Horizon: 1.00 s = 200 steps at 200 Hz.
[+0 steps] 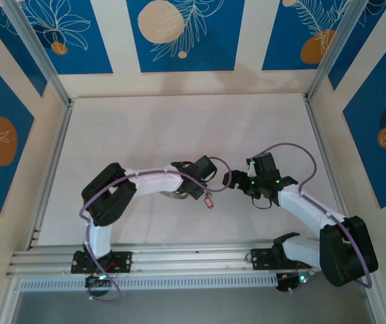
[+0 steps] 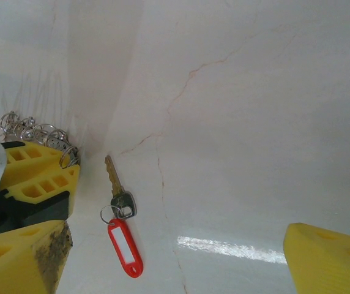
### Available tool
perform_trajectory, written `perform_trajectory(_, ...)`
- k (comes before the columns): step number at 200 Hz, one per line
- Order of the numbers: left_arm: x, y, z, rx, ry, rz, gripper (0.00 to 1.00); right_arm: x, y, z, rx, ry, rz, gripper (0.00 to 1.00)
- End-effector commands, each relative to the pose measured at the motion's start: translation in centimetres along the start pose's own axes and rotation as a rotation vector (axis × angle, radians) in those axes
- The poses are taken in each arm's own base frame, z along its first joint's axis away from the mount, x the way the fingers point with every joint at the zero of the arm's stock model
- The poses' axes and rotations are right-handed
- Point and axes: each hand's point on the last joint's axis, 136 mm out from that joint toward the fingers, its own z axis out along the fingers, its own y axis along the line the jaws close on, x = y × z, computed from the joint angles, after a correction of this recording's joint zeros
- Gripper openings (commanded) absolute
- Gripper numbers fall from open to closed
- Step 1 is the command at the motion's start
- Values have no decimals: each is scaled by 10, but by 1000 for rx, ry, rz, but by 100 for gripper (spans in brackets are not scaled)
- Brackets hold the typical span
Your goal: Put the keys on the keyring
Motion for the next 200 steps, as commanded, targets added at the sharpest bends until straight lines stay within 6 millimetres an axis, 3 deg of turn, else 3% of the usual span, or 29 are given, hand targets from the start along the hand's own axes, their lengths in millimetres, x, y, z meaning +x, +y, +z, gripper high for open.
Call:
perform_trajectory(1,11,-2,10,-11,33,11,21,4,4,-2,-22,11,-11,91)
perform_trajectory(131,11,2,10,-28,30,6,13,3,8,-2,-33,9,-17,88)
perform_trajectory(183,7,3,4,-28,17,1,0,3,8,-2,-34,11,-19,88)
perform_trajectory(200,3,5,-2,-31,3,-1,0,2,9,-3,-35,8,-17,88)
